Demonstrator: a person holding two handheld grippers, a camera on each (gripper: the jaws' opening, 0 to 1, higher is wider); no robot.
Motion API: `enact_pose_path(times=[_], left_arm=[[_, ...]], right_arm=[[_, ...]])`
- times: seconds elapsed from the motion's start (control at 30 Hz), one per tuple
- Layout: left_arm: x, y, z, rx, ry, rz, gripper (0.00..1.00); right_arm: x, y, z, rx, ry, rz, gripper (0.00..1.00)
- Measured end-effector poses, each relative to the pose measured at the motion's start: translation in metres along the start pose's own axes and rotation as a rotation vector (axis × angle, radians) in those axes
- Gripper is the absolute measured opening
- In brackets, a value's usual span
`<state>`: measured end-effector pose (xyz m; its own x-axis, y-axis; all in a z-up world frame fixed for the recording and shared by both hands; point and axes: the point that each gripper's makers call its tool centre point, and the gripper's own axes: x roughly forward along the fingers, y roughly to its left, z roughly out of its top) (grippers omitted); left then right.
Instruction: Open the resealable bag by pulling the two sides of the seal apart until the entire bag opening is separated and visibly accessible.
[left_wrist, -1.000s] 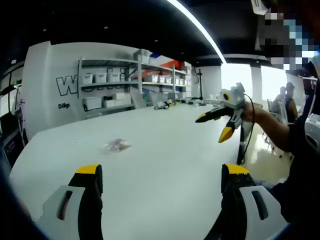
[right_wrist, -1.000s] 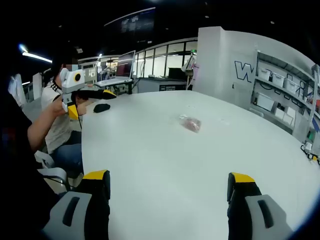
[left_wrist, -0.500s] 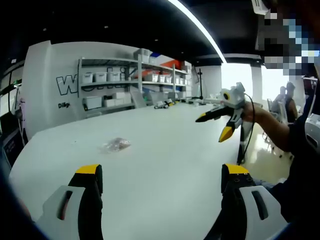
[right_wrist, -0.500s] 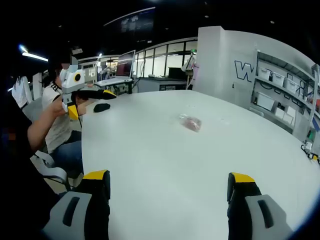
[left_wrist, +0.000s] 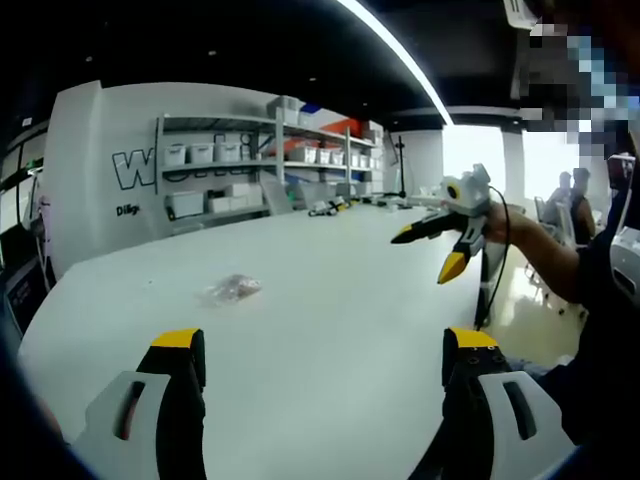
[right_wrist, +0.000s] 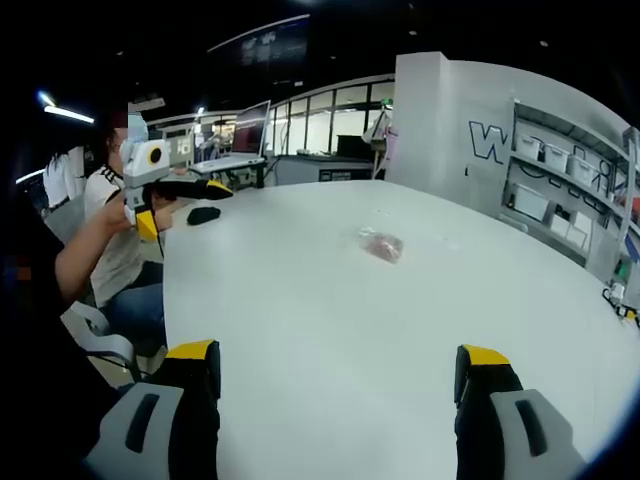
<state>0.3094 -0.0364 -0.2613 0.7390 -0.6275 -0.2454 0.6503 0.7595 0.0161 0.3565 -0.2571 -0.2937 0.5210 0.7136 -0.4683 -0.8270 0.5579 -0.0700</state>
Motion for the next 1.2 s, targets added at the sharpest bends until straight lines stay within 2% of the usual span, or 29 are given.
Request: enact_pose_path(times=[1.2], left_arm=[[0.0034, -0.0004, -0.0034, -0.009, 0.002, -0.001, 0.97]], right_arm=[[0.0052, -0.0005, -0.0048, 0.007, 0.008, 0.007, 0.99]])
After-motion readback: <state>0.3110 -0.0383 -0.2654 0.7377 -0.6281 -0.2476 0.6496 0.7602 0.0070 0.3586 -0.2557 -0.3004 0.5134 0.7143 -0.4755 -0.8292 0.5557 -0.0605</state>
